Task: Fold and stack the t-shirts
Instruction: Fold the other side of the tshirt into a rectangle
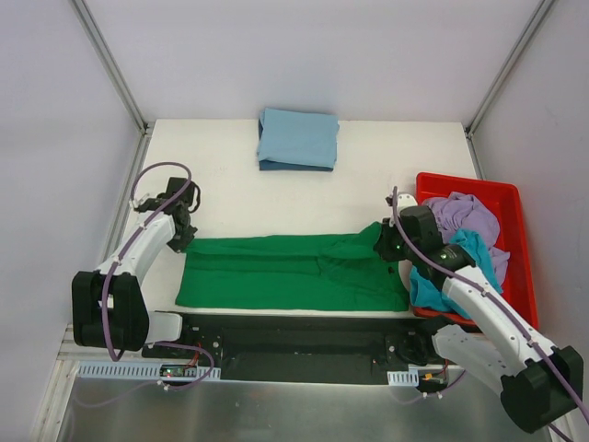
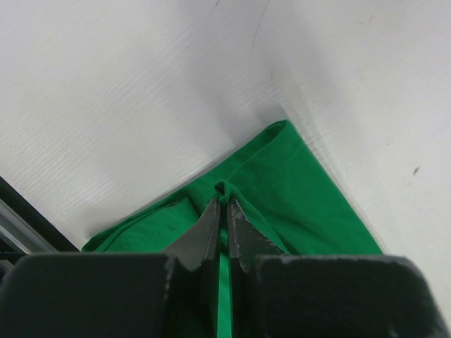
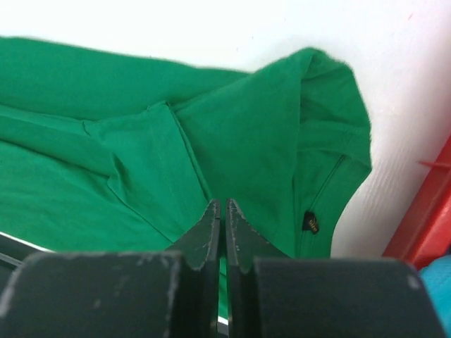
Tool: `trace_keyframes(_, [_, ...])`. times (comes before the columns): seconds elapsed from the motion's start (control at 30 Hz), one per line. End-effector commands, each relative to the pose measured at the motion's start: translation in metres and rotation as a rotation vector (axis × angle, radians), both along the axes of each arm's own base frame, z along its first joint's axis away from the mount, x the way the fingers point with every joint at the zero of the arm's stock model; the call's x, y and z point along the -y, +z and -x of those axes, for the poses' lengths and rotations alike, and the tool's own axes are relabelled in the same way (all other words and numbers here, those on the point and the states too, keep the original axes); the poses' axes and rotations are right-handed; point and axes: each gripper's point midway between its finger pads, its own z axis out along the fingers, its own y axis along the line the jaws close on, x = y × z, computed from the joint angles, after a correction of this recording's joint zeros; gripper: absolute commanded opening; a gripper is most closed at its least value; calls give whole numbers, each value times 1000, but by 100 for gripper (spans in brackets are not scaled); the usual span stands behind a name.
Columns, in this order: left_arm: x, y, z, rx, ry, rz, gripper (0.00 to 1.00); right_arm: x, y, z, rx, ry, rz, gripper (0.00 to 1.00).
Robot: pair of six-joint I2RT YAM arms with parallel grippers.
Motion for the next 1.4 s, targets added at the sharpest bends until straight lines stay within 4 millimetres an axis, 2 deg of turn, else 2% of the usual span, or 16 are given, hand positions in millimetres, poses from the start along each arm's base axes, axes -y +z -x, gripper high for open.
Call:
trace_keyframes(0.0, [-7,-8,14,-29,25,-35,0,-8,-19,14,-51,1,-66,0])
trace_keyframes(0.1, [-7,-17,24,-59,24,-36,7,-8,-40,29,-118,-18,-86,1])
trace_keyframes(0.13, [-7,-19,28,-66,24,-35,24,-9,-48,36,-147,-24,-100,4])
trace_keyframes(0.2, [-9,-22,35,-71,30,-39,40,-12,-61,51,-202,-29,-141,25])
trace_keyframes(0.23, [-10,-23,39,-67,33,-44,56,-15,-67,61,-242,-24,-168,42])
trace_keyframes(0.3, [-12,-18,39,-44,34,-56,93,-17,-72,73,-284,-33,-208,61])
trace_keyframes(0.33, [-11,-13,36,-28,22,-50,99,-17,-71,75,-283,-36,-214,68])
trace_keyframes(0.47, [9,18,10,83,-32,53,99,-20,-41,58,-162,-16,-244,97])
trace_keyframes(0.57, [35,31,-9,145,-143,131,99,-46,-10,41,-73,75,-356,96])
trace_keyframes(0.63, [67,29,-22,169,-286,232,99,-64,0,34,-62,141,-411,96])
trace_keyframes(0.7, [99,17,-25,153,-413,341,99,-72,-8,25,-110,150,-400,96])
trace_keyframes(0.73, [103,10,-26,132,-430,348,99,-74,-14,19,-135,149,-386,96])
trace_keyframes(0.9, [102,-34,-14,-40,-428,345,99,-97,-36,6,-249,202,-391,96])
trace_keyframes(1.03, [98,-55,0,-116,-412,338,99,-113,-50,6,-313,263,-410,96])
trace_keyframes(1.17, [95,-62,3,-141,-401,326,99,-128,-57,18,-388,341,-425,96])
trace_keyframes(1.37, [89,-63,3,-139,-380,297,99,-143,-51,49,-415,452,-428,96])
